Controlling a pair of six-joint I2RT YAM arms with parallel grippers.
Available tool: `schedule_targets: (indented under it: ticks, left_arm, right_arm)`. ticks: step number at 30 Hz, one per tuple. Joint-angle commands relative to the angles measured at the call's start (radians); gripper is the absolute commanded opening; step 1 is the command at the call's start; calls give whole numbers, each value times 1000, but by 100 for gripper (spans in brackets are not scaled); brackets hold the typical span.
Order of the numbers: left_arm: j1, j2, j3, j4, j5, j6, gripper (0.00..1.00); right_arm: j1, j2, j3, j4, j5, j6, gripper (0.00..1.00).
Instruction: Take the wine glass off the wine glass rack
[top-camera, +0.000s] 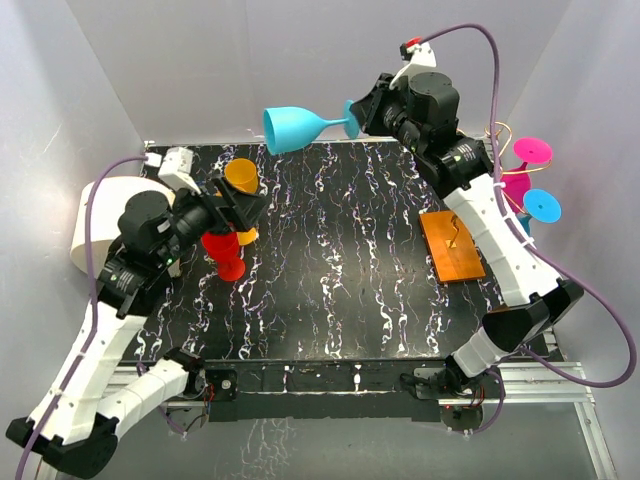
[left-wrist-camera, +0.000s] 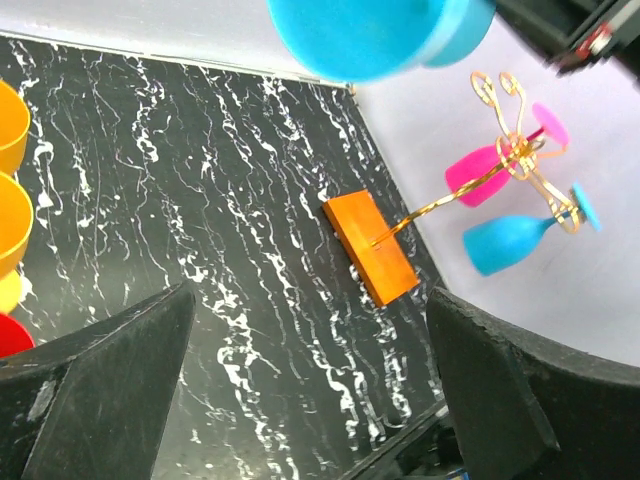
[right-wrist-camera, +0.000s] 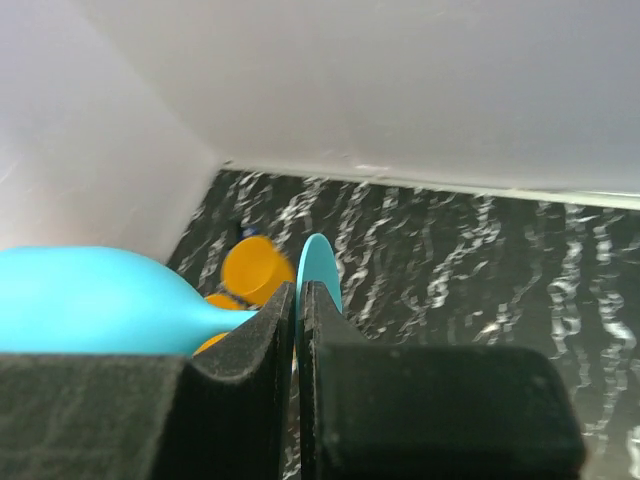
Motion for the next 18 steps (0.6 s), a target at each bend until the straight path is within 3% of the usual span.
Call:
schedule_targets:
  ticks: [1, 6, 18]
  left_arm:
    - [-5, -71, 47, -116, -95, -147, 99]
    - [-5, -126, 87, -153, -92, -221, 99]
    - [-6, -183, 47, -65, 82, -389, 99]
  right_arm:
    - [-2, -41, -63, 144, -233, 146, 0]
    - [-2, -68, -141, 183, -330, 205, 0]
    - [-2, -246, -415, 270, -315, 244, 0]
